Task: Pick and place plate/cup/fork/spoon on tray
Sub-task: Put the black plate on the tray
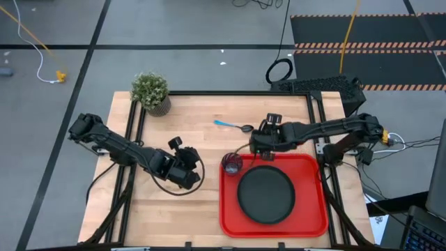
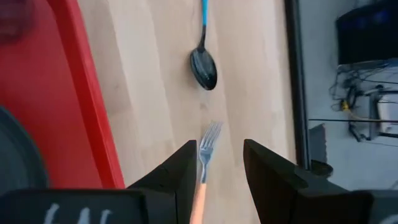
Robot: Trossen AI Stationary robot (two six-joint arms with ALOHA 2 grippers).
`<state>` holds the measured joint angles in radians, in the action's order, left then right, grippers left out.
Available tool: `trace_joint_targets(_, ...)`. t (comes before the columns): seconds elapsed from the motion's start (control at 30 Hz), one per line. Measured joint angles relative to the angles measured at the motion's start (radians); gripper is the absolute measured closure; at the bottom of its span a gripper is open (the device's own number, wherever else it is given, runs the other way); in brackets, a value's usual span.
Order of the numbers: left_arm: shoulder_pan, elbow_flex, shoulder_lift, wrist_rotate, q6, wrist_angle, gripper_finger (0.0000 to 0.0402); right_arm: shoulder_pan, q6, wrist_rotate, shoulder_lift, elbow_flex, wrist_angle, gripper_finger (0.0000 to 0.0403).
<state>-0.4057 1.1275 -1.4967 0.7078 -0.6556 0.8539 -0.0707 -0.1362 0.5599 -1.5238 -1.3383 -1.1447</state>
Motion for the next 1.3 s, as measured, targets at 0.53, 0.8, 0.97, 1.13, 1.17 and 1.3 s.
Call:
trace_joint_targets(0.53,0.014,-0.024,0.000,-0.010,0.112,-0.156,0.0307,0.212,0.111,-0.251,0.049,0.256,0.217,0.0277)
trace_joint_targets(0.8,0.030,-0.024,-0.001,-0.012,0.125,-0.172,0.0307,0.317,0.070,-0.284,0.133,0.413,0.249,0.0277)
trace_joint_targets(0.97,0.038,-0.024,-0.001,-0.012,0.123,-0.179,0.0307,0.396,0.081,-0.356,0.170,0.499,0.352,0.0277)
trace_joint_targets(1.13,0.039,-0.024,-0.001,-0.012,0.107,-0.179,0.0307,0.458,0.119,-0.371,0.172,0.564,0.411,0.0277)
trace_joint_targets(1.17,0.039,-0.024,-0.001,-0.012,0.106,-0.179,0.0307,0.470,0.125,-0.382,0.171,0.571,0.423,0.0277)
trace_joint_targets(1.3,0.039,-0.023,-0.001,-0.012,0.104,-0.179,0.0307,0.498,0.151,-0.417,0.168,0.593,0.452,0.0277)
